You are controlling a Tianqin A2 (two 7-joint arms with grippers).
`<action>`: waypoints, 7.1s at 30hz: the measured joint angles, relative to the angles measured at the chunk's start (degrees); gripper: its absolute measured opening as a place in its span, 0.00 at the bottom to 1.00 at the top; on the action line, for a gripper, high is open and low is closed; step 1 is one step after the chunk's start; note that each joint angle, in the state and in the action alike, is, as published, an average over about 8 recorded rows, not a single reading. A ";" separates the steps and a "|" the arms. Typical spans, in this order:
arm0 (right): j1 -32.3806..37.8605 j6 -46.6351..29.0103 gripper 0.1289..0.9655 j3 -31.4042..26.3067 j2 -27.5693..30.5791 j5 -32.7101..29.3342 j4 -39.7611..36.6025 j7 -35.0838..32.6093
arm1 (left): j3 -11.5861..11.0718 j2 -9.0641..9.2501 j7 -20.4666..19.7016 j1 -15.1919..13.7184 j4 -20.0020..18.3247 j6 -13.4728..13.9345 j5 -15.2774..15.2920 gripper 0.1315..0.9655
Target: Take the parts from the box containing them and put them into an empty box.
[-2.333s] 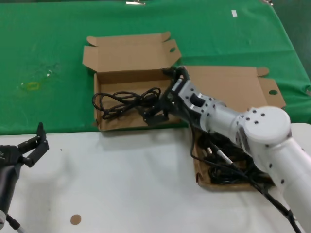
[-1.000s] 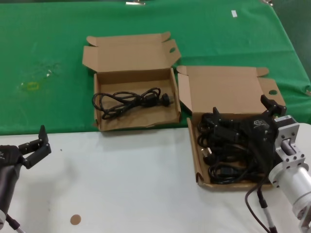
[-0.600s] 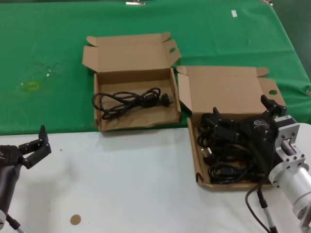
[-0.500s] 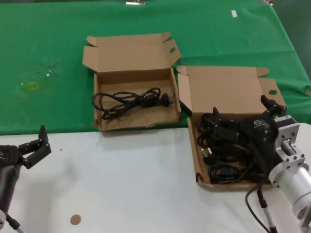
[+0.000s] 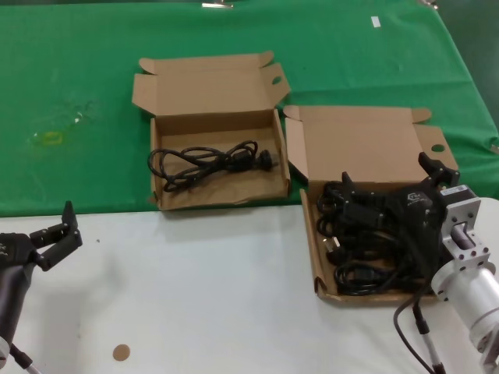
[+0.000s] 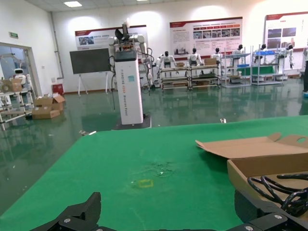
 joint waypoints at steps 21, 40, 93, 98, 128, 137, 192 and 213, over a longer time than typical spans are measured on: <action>0.00 0.00 1.00 0.00 0.00 0.00 0.00 0.00 | 0.00 0.00 0.00 0.00 0.00 0.00 0.00 1.00; 0.00 0.00 1.00 0.00 0.00 0.00 0.00 0.00 | 0.00 0.00 0.00 0.00 0.00 0.00 0.00 1.00; 0.00 0.00 1.00 0.00 0.00 0.00 0.00 0.00 | 0.00 0.00 0.00 0.00 0.00 0.00 0.00 1.00; 0.00 0.00 1.00 0.00 0.00 0.00 0.00 0.00 | 0.00 0.00 0.00 0.00 0.00 0.00 0.00 1.00; 0.00 0.00 1.00 0.00 0.00 0.00 0.00 0.00 | 0.00 0.00 0.00 0.00 0.00 0.00 0.00 1.00; 0.00 0.00 1.00 0.00 0.00 0.00 0.00 0.00 | 0.00 0.00 0.00 0.00 0.00 0.00 0.00 1.00; 0.00 0.00 1.00 0.00 0.00 0.00 0.00 0.00 | 0.00 0.00 0.00 0.00 0.00 0.00 0.00 1.00; 0.00 0.00 1.00 0.00 0.00 0.00 0.00 0.00 | 0.00 0.00 0.00 0.00 0.00 0.00 0.00 1.00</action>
